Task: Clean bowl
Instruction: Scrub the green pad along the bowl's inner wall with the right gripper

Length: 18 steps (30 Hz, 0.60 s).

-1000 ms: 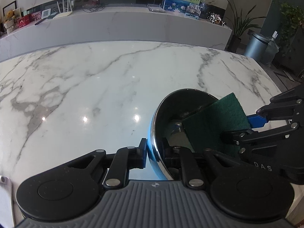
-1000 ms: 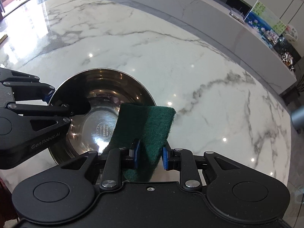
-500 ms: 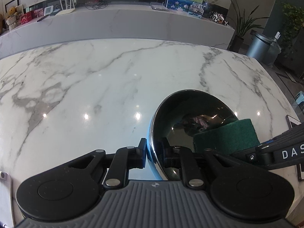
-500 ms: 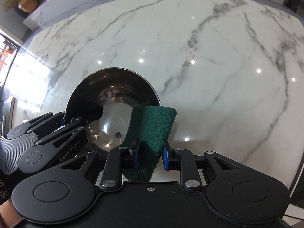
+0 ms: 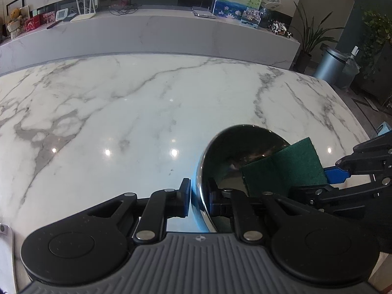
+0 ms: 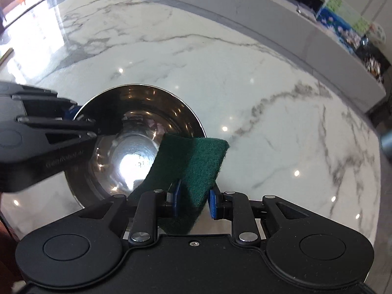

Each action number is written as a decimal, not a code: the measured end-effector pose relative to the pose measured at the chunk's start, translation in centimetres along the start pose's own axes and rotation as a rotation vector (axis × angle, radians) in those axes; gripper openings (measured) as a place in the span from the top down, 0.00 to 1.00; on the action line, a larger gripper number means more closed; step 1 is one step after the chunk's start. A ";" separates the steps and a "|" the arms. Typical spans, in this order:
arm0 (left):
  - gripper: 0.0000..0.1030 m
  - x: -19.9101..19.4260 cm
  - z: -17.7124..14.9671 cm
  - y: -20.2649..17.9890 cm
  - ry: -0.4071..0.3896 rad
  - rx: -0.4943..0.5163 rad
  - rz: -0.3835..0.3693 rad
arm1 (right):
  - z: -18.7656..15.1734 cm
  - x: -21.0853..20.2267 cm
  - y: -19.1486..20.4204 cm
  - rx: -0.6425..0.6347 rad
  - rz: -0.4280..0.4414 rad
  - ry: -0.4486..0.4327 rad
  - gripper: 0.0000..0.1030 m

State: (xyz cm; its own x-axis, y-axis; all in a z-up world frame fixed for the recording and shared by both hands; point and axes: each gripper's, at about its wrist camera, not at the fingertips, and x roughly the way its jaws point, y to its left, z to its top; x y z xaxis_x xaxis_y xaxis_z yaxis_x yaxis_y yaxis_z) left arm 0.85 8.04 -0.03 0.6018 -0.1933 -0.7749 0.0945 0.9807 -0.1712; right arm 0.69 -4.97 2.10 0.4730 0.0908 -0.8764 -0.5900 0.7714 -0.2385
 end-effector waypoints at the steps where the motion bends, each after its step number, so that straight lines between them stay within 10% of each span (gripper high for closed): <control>1: 0.87 0.1 0.0 0.0 0.005 -0.003 -0.003 | 0.1 0.0 0.3 -0.038 -0.021 -0.009 0.80; 18: 0.90 0.9 -0.5 -0.3 0.058 0.026 0.044 | 0.7 -1.0 0.0 0.092 0.025 0.051 0.80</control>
State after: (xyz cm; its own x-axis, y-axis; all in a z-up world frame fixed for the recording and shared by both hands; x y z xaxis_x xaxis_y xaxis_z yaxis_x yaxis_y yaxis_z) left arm 0.99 7.57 -0.94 0.5588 -0.1508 -0.8155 0.0903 0.9885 -0.1210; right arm 0.64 -4.63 3.25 0.4236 0.0806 -0.9023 -0.5377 0.8240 -0.1788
